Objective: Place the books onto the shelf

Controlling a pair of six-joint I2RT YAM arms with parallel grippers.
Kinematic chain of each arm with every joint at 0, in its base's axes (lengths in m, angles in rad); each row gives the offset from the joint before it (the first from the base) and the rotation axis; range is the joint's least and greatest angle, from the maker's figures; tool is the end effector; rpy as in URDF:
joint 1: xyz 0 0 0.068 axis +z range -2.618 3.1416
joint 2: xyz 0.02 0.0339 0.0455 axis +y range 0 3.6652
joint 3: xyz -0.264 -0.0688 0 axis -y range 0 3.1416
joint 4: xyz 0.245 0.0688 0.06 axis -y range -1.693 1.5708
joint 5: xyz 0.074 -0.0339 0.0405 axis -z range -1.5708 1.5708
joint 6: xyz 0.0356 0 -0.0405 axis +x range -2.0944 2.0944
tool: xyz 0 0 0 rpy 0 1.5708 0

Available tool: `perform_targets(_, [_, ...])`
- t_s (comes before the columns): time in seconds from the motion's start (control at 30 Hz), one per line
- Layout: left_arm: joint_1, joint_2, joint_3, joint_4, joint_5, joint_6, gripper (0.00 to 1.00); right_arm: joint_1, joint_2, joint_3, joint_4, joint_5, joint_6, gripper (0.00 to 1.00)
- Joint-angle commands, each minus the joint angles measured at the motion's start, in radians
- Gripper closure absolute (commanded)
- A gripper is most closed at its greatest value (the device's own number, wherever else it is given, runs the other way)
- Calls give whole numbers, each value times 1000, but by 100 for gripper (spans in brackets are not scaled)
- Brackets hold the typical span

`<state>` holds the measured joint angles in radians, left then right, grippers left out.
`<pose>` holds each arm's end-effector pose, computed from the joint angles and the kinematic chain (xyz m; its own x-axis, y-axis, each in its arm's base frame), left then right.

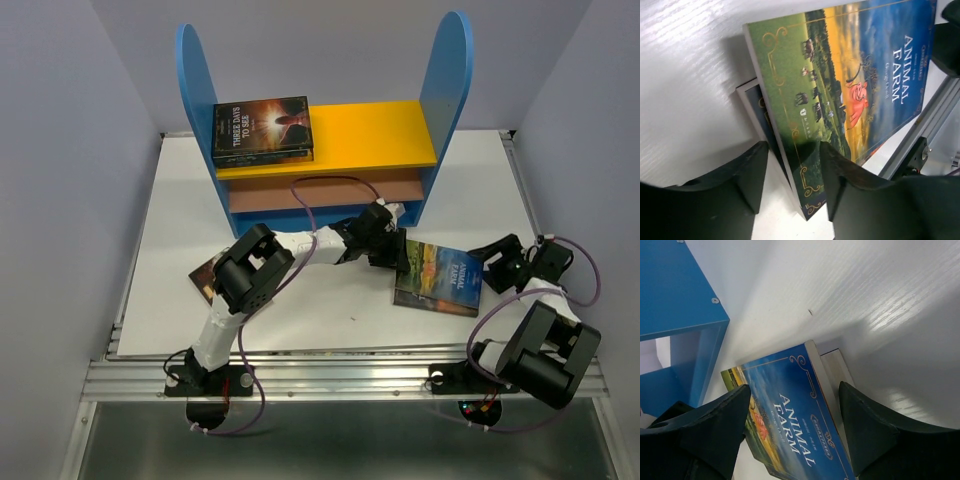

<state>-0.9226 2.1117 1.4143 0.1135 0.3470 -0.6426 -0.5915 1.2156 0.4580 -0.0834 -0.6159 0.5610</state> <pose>0.2753 -0.3835 0.1692 -0.8184 0.1471 -0.5556 0.5378 0.5368 -0.6501 0.1909 -0.1034 0.1594 -0.4518 0.8266 -0.3355 0.4438 0.5345 0.7193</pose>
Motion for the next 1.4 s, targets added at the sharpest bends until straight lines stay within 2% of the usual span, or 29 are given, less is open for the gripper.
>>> perform_targets(0.0, [-18,-10,29,29,9,-6,48,35,-45,28,-32,-51,-10,23])
perform_targets(0.03, [-18,-10,26,28,6,-9,57,44,-50,28,-35,-56,-13,23])
perform_targets(0.1, [-16,-10,20,28,3,-11,66,67,-59,28,-38,-56,-24,24])
perform_targets(0.17, [-18,-10,12,29,-2,-14,69,76,-71,37,-42,-59,-30,27])
perform_targets(0.47, [-18,-10,8,31,-8,-15,75,124,-165,80,-75,-99,-72,29])
perform_targets(0.57, [-18,-16,-1,31,-8,-15,82,143,-165,79,-55,-126,-78,30])
perform_targets(0.7, [-18,-27,-12,31,-11,-11,100,167,-163,71,-10,-183,-75,32])
perform_targets(0.87, [-18,-54,-35,41,-8,1,100,239,-153,79,-6,-188,-95,36])
perform_targets(0.97, [-18,-111,-104,74,-3,1,100,239,-156,84,-16,-135,-105,49])
perform_targets(1.03, [-18,-156,-145,95,-17,-8,100,239,-156,88,-36,-84,-111,50])
perform_targets(1.13, [-18,-260,-243,155,-54,-23,100,239,-146,96,-70,27,-104,45])
perform_targets(1.17, [-18,-315,-270,166,-65,-29,100,248,-143,99,-84,63,-101,31])
perform_targets(1.2, [-18,-341,-323,175,-84,-43,100,248,-139,103,-93,77,-98,23])
perform_targets(1.23, [-18,-366,-349,184,-100,-52,100,248,-130,105,-96,82,-98,20])
perform_targets(1.27, [-18,-412,-403,190,-126,-60,100,248,-126,107,-99,84,-98,8])
perform_targets(1.33, [-18,-450,-446,196,-144,-86,100,248,-120,110,-99,84,-98,0])
perform_targets(1.37, [-18,-467,-465,198,-152,-92,100,248,-117,111,-101,82,-96,0])
